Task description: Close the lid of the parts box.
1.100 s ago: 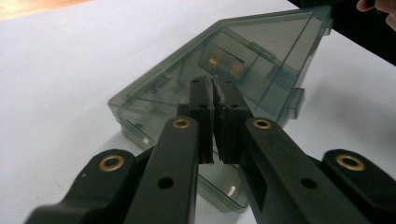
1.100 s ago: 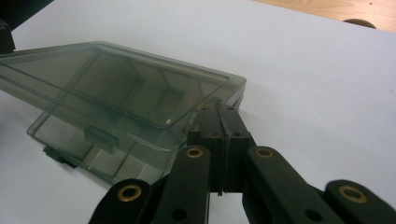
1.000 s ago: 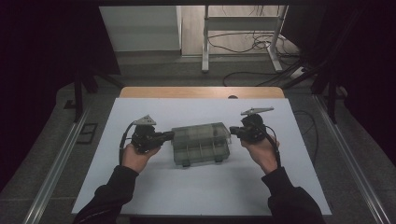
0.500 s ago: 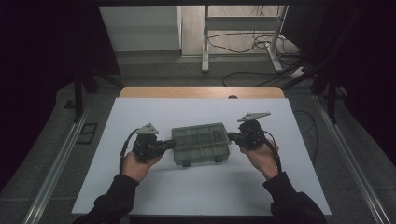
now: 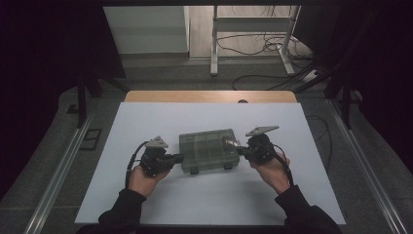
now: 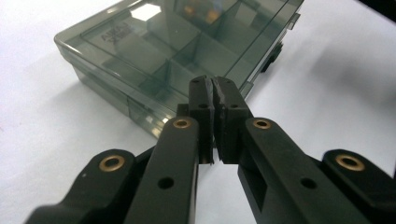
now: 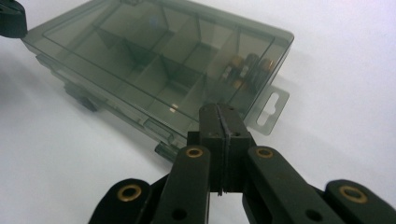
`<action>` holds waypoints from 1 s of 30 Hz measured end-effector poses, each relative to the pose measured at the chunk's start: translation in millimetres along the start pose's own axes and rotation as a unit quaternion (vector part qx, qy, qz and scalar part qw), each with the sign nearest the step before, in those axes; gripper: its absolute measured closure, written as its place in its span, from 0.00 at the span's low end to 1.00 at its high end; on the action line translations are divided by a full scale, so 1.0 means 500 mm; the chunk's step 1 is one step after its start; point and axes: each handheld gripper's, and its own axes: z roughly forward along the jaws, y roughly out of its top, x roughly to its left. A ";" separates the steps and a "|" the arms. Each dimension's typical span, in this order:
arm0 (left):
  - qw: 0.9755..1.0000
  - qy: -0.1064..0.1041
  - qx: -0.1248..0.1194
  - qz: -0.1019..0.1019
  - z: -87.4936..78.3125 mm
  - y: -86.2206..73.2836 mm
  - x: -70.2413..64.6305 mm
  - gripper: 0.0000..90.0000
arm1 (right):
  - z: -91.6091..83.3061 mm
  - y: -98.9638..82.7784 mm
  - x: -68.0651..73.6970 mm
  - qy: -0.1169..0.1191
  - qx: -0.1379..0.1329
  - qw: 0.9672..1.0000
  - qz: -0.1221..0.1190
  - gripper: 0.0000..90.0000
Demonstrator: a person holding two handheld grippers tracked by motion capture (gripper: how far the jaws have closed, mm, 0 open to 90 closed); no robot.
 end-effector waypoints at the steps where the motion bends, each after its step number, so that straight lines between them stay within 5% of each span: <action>1: 1.000 0.001 0.002 -0.001 0.002 -0.002 0.000 0.96 | 0.003 -0.002 0.000 0.000 0.002 1.000 -0.002 0.99; 16: 1.000 0.004 0.029 -0.006 0.033 -0.017 0.005 0.96 | 0.034 -0.017 0.009 -0.004 0.032 0.999 -0.014 0.99; 23: 0.999 -0.011 0.039 0.010 0.032 -0.020 -0.021 0.96 | 0.035 -0.018 0.009 -0.004 0.028 0.999 -0.017 0.99; 30: 0.996 0.001 0.082 0.023 0.056 -0.035 -0.035 0.96 | 0.035 -0.018 0.010 -0.006 0.028 0.999 -0.014 0.99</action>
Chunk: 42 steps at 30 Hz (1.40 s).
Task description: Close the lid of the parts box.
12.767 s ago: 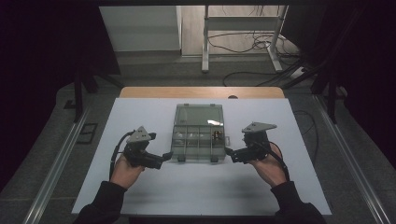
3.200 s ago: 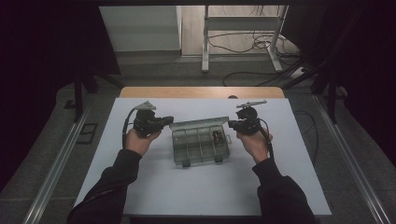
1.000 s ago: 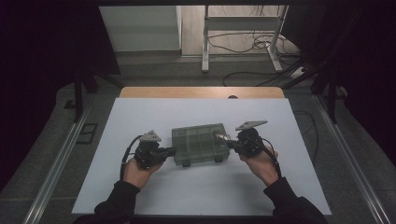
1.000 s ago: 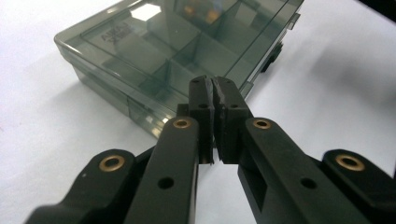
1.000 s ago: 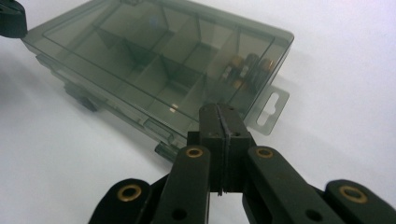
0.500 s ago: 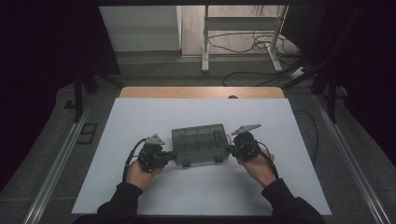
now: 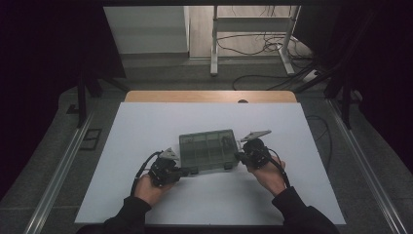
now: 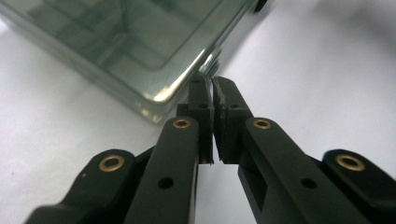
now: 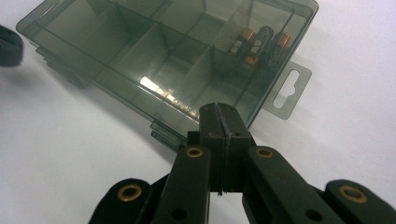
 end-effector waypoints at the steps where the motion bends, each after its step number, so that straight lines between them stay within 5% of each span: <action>1: 1.000 0.007 0.006 0.002 0.002 0.000 0.002 0.96 | 0.000 0.000 0.000 -0.001 0.000 1.000 -0.001 0.99; 28: 0.999 0.031 0.010 -0.002 0.011 0.005 0.037 0.99 | 0.001 -0.001 0.012 0.008 0.001 1.000 -0.001 0.99; 42: 0.999 0.037 0.006 0.011 0.005 0.012 0.024 0.95 | 0.000 0.000 0.014 0.006 0.004 1.000 0.003 0.96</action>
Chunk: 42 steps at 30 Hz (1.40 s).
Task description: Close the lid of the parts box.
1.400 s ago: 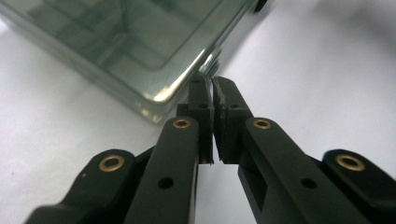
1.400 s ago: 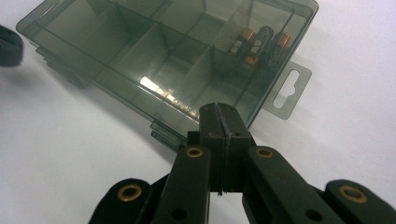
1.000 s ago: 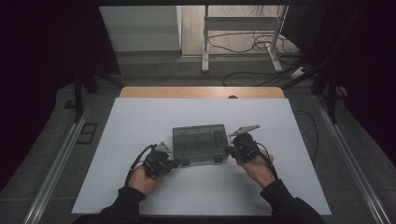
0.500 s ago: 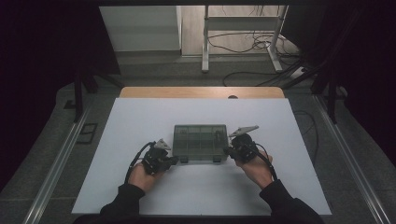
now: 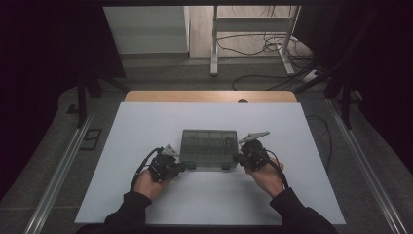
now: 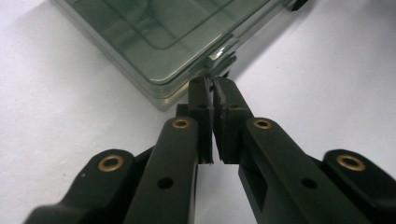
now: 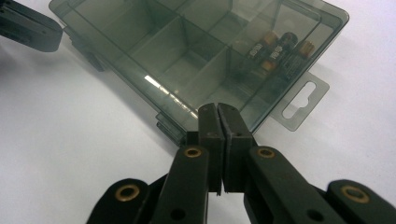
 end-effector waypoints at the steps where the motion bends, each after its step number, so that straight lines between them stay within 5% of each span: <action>1: 1.000 -0.001 0.000 0.001 -0.001 0.000 -0.001 0.95 | 0.000 0.000 0.000 -0.001 -0.001 1.000 0.000 0.96; 14: 0.999 -0.018 -0.029 0.003 -0.029 0.001 -0.003 0.85 | -0.015 -0.001 -0.002 -0.008 -0.015 1.000 0.009 0.84; 42: 0.998 -0.002 -0.064 0.002 -0.084 -0.007 0.013 0.59 | -0.067 -0.011 0.010 0.011 -0.058 0.998 0.010 0.56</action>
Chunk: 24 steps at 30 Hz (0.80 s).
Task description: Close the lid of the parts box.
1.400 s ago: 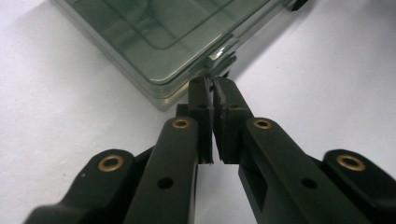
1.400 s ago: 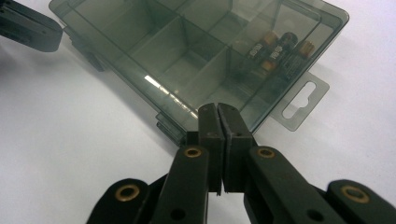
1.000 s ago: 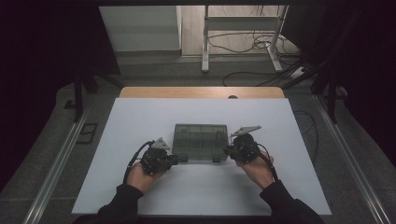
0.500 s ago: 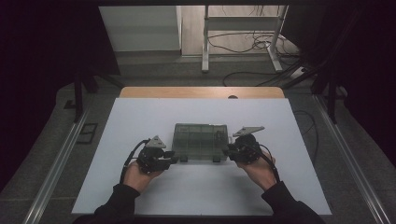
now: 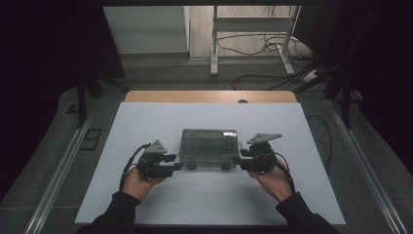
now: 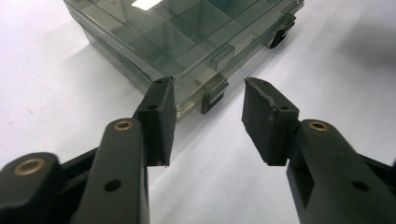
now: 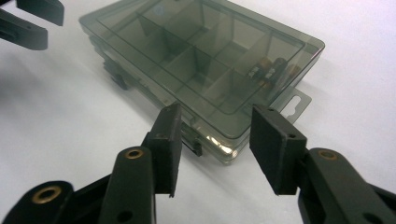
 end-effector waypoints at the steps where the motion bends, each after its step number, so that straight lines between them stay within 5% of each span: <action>1: 1.000 0.002 -0.001 0.002 -0.002 0.000 0.001 0.58 | -0.002 -0.001 0.000 0.002 -0.001 1.000 0.004 0.56; 13: 1.000 0.011 -0.008 0.010 -0.023 -0.012 0.002 0.42 | -0.019 -0.017 0.005 -0.005 -0.008 1.000 -0.007 0.36; 24: 1.000 0.003 -0.027 -0.007 -0.042 -0.024 0.007 0.29 | -0.041 -0.034 -0.002 -0.006 -0.032 0.999 -0.005 0.26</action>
